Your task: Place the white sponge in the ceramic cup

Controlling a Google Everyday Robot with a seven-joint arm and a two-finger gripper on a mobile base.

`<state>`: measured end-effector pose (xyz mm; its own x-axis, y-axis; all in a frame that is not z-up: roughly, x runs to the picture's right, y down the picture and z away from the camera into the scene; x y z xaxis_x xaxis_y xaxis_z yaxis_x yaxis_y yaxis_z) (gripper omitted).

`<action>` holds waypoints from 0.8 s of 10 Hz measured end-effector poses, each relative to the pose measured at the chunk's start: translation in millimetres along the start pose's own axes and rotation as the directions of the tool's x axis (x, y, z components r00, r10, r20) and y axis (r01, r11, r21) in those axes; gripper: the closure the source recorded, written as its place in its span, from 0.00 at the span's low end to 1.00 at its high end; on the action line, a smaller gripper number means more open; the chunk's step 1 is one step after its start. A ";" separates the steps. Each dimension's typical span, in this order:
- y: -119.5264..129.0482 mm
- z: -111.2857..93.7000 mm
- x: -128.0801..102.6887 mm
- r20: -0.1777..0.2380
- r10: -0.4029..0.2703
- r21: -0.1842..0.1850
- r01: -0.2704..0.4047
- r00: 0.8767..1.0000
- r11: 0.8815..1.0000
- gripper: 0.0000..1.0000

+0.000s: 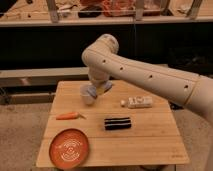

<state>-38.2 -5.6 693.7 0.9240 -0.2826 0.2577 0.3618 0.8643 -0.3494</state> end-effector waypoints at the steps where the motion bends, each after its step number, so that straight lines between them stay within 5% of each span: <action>1: -2.1 1.2 -1.5 0.000 -0.010 0.004 0.010 1.000 1.000 0.98; 8: -22.4 9.7 -15.8 -0.007 -0.073 0.021 0.073 0.997 0.997 0.98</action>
<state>-62.1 -16.5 706.2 0.8958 -0.3479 0.2766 0.4259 0.8500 -0.3101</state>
